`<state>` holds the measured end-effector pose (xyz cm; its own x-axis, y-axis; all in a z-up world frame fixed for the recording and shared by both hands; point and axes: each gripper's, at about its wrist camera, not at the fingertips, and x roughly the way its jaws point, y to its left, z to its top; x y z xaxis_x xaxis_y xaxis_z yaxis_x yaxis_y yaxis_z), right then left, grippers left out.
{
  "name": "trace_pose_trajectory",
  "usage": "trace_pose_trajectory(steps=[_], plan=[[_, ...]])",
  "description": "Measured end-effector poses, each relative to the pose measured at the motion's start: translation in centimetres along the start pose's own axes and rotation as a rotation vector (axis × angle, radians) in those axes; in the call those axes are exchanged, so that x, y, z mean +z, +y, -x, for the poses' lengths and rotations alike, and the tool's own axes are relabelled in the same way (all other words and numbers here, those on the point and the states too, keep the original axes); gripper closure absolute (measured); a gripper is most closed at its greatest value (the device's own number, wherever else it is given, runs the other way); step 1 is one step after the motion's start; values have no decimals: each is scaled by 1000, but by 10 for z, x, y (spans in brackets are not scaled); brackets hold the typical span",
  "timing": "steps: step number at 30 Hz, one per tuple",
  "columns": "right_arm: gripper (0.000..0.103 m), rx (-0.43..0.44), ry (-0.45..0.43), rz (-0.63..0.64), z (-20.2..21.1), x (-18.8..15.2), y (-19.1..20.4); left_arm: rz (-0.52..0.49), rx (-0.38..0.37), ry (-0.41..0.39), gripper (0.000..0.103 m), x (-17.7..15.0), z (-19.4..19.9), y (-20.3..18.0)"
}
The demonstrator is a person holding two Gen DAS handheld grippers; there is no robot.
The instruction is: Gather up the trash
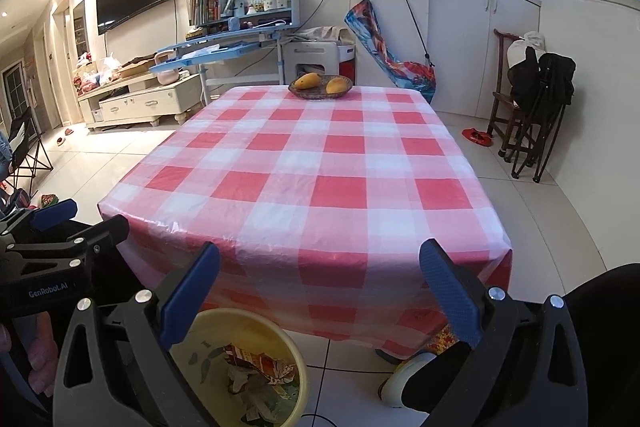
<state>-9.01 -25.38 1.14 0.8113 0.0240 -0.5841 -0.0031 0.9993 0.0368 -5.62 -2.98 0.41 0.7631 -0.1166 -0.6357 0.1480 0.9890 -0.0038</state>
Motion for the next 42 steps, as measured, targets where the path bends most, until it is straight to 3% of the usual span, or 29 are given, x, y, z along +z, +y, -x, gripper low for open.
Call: trace_pose_trajectory(steps=[18,42], plan=[[8,-35,-14,-36,2,2,-17,-45,-11,-16,7,4,7,-18],[7,-55,-19,-5,4,3,-17,-26,-29,-38,7,7,14,-18]])
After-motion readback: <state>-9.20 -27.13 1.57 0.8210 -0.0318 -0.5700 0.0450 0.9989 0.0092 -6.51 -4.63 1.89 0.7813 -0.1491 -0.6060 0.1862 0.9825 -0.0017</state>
